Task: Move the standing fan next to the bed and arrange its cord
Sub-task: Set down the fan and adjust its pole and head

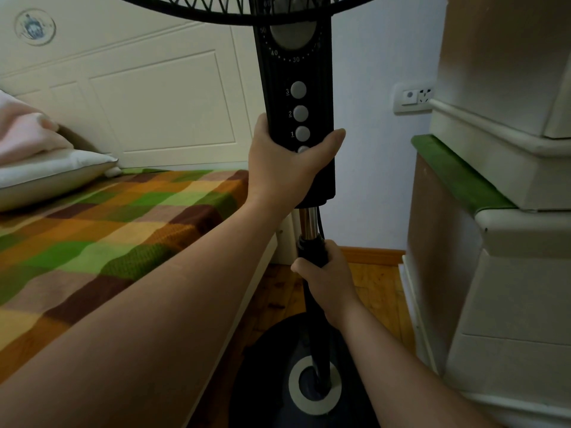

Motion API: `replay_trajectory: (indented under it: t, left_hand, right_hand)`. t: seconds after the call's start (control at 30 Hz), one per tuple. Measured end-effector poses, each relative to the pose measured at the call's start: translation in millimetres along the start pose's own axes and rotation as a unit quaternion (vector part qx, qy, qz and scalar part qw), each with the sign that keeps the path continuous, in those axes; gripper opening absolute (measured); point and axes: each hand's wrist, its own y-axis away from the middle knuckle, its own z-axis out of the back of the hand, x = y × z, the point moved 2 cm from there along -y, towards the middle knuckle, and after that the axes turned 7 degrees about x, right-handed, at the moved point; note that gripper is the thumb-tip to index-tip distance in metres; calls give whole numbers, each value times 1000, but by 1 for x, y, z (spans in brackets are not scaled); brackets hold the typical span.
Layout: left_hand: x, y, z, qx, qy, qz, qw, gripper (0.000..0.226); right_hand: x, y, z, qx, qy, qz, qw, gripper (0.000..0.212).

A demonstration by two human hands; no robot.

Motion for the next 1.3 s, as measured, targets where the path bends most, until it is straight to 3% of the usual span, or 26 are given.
replay_trajectory:
  t: [1.3]
  left_hand:
    - [32, 29, -7, 5, 26, 29, 999, 64]
  right_hand:
    - [3, 1, -1, -29, -6, -15, 999, 24]
